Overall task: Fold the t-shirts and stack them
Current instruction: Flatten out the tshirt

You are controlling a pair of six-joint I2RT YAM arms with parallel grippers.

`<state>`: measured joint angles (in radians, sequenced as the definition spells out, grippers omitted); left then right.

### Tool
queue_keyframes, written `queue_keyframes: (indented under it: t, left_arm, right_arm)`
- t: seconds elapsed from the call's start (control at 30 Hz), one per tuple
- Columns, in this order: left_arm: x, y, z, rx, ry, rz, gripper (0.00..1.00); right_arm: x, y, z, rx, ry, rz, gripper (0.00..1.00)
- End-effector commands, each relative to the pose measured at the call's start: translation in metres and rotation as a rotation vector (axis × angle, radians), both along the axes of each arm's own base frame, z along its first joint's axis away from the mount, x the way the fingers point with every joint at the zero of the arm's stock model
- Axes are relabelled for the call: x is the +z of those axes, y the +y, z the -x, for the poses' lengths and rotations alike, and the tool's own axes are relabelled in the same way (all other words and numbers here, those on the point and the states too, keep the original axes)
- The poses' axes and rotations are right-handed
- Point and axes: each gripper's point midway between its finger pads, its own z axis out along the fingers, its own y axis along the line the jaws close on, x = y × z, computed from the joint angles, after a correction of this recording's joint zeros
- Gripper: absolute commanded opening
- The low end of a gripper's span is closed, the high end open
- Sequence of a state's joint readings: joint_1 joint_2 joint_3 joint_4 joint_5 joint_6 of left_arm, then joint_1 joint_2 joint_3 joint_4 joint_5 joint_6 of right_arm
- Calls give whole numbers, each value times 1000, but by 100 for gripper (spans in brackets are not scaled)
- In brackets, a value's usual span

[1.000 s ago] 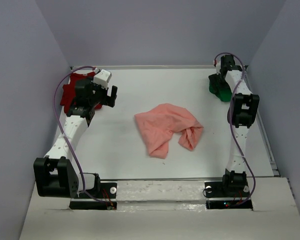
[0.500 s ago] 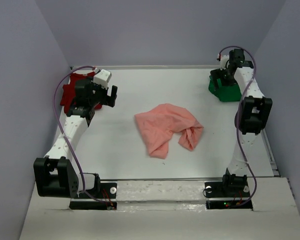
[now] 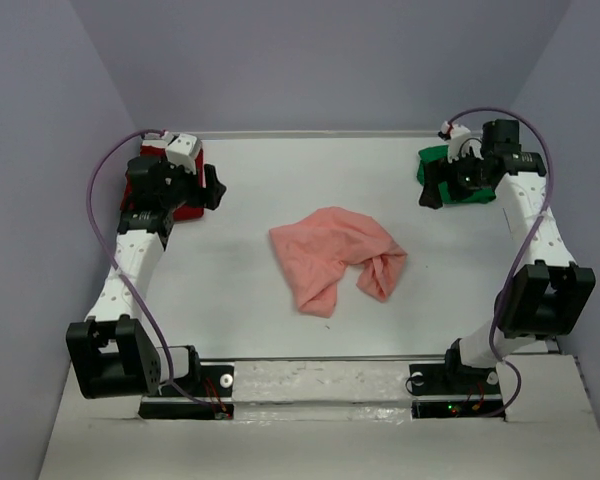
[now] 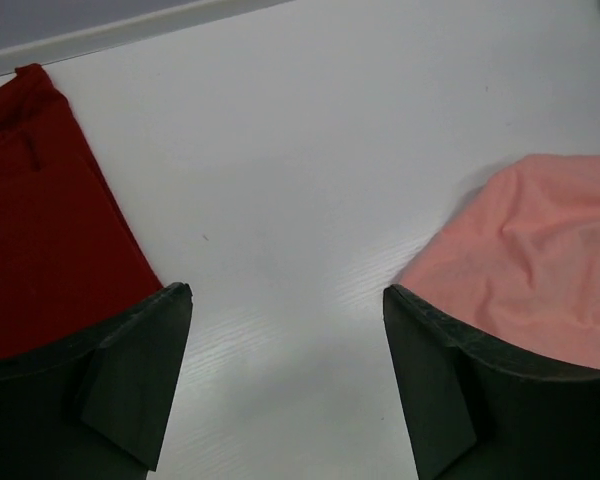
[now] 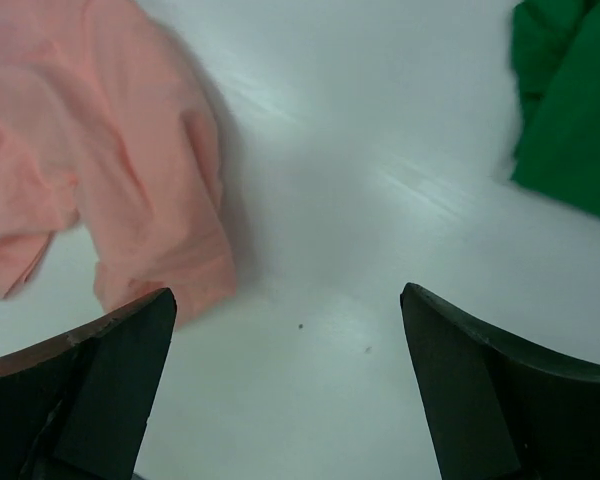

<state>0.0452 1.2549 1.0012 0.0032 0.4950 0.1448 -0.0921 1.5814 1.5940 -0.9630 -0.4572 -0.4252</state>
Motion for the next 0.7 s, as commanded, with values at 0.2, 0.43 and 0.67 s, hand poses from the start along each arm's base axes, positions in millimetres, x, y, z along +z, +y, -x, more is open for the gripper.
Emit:
queue_keyframes:
  t: [0.2,0.43,0.67]
  left_arm:
    - [-42,-50,41,-270,189,-48,99]
    - [-53,-51,50,-291,221,-78,99]
    - [-48,-50,54,-291,207,-87,99]
  right_arm:
    - [-74,42,107,212,346,-202,97]
    - [-107,48,101,235,443,-265,95]
    - [-127,63,87,273,539,-357,94]
